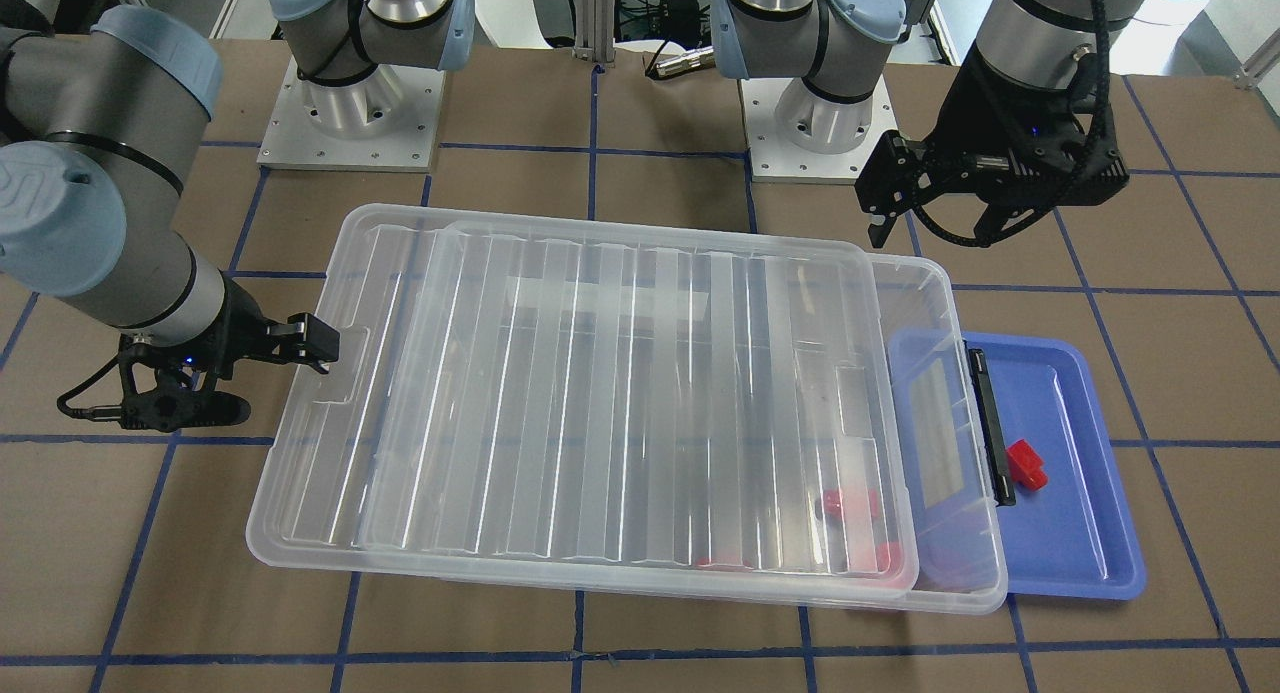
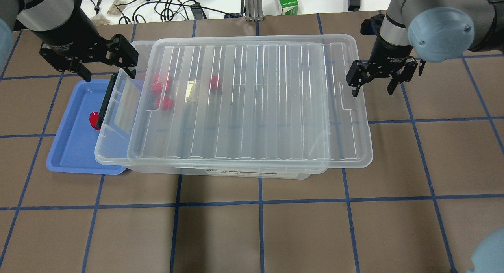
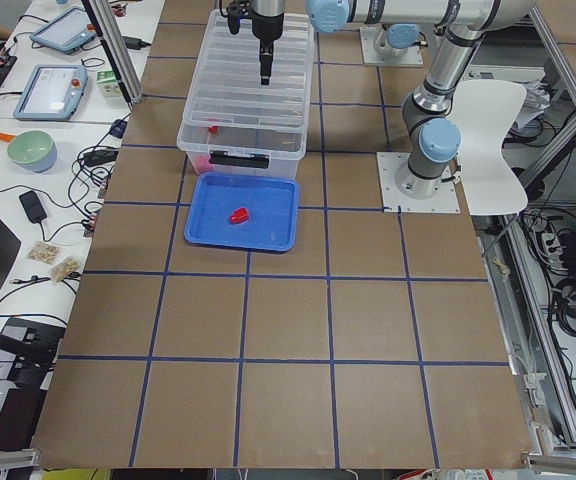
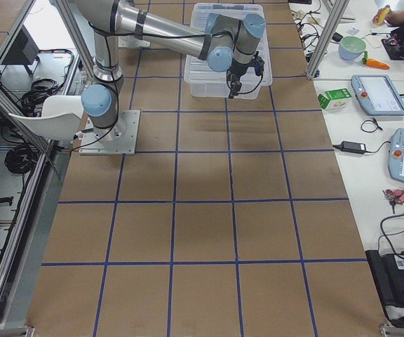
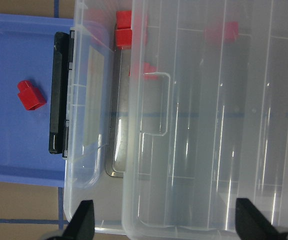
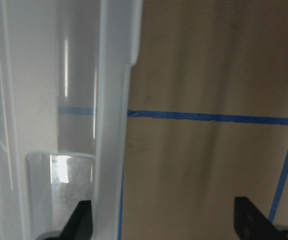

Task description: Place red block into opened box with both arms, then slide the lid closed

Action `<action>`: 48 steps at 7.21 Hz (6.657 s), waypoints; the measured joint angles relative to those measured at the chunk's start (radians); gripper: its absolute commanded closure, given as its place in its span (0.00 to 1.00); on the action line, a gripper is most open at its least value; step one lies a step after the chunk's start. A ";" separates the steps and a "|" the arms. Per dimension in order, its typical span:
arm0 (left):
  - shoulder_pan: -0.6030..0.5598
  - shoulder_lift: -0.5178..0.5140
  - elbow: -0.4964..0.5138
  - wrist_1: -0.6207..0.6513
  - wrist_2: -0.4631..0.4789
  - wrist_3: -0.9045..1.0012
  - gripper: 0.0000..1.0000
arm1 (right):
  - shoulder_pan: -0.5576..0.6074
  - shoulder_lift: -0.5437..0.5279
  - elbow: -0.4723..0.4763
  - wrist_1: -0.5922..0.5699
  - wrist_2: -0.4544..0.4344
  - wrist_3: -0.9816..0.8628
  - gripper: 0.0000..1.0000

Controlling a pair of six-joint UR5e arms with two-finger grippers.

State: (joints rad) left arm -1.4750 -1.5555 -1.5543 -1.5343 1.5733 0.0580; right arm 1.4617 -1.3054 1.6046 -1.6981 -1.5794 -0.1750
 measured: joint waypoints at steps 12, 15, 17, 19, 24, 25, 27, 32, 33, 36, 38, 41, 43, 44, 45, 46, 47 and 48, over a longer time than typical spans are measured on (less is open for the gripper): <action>0.437 -0.394 -0.005 0.290 -0.045 0.132 0.00 | -0.150 0.002 -0.003 -0.001 -0.053 -0.242 0.00; 0.438 -0.474 -0.019 0.406 -0.070 0.034 0.00 | -0.169 0.002 -0.002 0.000 -0.067 -0.252 0.00; 0.437 -0.498 -0.051 0.443 -0.069 -0.045 0.00 | -0.170 0.001 -0.003 0.001 -0.069 -0.252 0.00; 0.436 -0.502 -0.070 0.453 -0.069 -0.071 0.00 | -0.169 -0.006 -0.012 0.008 -0.069 -0.247 0.00; 0.432 -0.530 -0.124 0.468 -0.081 -0.133 0.05 | -0.161 -0.135 -0.063 0.111 -0.061 -0.162 0.00; 0.432 -0.540 -0.140 0.488 -0.088 -0.142 0.55 | -0.160 -0.171 -0.080 0.157 -0.060 -0.123 0.00; 0.432 -0.552 -0.158 0.524 -0.090 -0.148 0.97 | -0.159 -0.223 -0.102 0.226 -0.060 -0.088 0.00; 0.420 -0.475 -0.098 0.422 -0.090 -0.135 1.00 | -0.159 -0.280 -0.103 0.265 -0.066 -0.082 0.00; 0.405 -0.434 -0.028 0.293 -0.091 -0.129 1.00 | -0.160 -0.289 -0.101 0.266 -0.064 -0.087 0.00; 0.194 -0.321 0.138 0.013 -0.049 -0.152 1.00 | -0.162 -0.291 -0.098 0.271 -0.058 -0.099 0.00; 0.047 -0.300 0.090 0.012 -0.011 -0.149 1.00 | -0.162 -0.292 -0.097 0.271 -0.065 -0.093 0.00; -0.002 -0.305 -0.053 0.126 -0.008 -0.119 1.00 | -0.162 -0.290 -0.098 0.271 -0.105 -0.084 0.00; -0.002 -0.308 -0.142 0.220 -0.011 -0.092 1.00 | -0.161 -0.288 -0.091 0.269 -0.110 -0.082 0.00; -0.002 -0.316 -0.178 0.273 -0.013 -0.088 1.00 | -0.161 -0.288 -0.088 0.266 -0.110 -0.082 0.00; -0.002 -0.326 -0.205 0.320 -0.016 -0.083 1.00 | -0.161 -0.288 -0.088 0.264 -0.110 -0.082 0.00; -0.002 -0.333 -0.230 0.350 -0.016 -0.064 1.00 | -0.161 -0.287 -0.087 0.264 -0.110 -0.082 0.00; 0.000 -0.336 -0.261 0.386 -0.015 -0.021 1.00 | -0.161 -0.287 -0.085 0.267 -0.112 -0.082 0.00; 0.002 -0.338 -0.294 0.432 -0.014 0.018 1.00 | -0.161 -0.289 -0.085 0.270 -0.113 -0.082 0.00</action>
State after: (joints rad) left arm -1.4732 -1.8939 -1.8486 -1.1022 1.5589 0.0761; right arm 1.3008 -1.5939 1.5197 -1.4283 -1.6922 -0.2566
